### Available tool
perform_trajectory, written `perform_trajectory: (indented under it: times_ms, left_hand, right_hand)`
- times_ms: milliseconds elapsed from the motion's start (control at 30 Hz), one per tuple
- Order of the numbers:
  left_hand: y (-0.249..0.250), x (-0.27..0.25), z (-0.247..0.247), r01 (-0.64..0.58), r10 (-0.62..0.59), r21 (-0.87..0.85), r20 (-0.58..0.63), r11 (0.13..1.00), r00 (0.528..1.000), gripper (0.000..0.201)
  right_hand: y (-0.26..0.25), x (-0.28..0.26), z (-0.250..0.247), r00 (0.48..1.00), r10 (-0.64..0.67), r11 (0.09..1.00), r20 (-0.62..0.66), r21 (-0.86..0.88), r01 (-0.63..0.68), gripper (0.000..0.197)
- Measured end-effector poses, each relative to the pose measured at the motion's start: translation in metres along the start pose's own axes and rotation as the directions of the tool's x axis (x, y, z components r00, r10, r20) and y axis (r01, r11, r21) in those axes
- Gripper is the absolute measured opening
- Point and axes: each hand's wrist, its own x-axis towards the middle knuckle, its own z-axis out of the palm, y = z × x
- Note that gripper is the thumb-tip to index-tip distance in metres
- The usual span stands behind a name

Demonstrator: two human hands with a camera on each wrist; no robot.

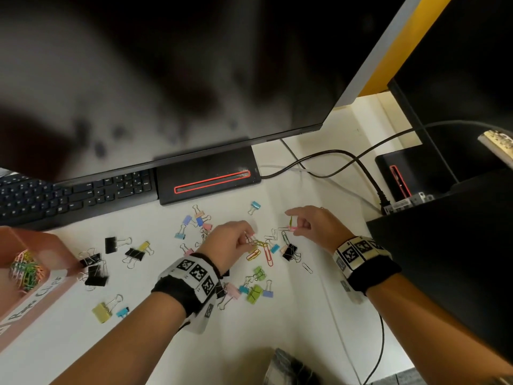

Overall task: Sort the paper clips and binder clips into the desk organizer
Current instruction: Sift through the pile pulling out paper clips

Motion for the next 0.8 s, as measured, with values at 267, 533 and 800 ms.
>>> perform_trajectory:
  times_ms: [267,533,800]
  left_hand:
    - [0.008,0.0,0.028,0.061,-0.061,0.17,-0.005,0.984,0.998,0.011]
    - [-0.002,0.003,0.02,0.031,-0.017,0.155,-0.09,0.987,0.996,0.007]
    - [-0.007,0.006,0.019,0.105,-0.094,0.113,-0.093,0.988,0.991,0.011]
  right_hand:
    - [0.001,0.01,0.009,0.997,-0.042,0.996,-0.059,-0.086,0.037,0.017]
    - [0.006,0.003,0.012,0.994,-0.024,0.991,-0.109,-0.136,0.009,0.015]
    - [-0.025,0.008,0.026,0.969,0.241,0.97,0.05,-0.033,-0.239,0.019]
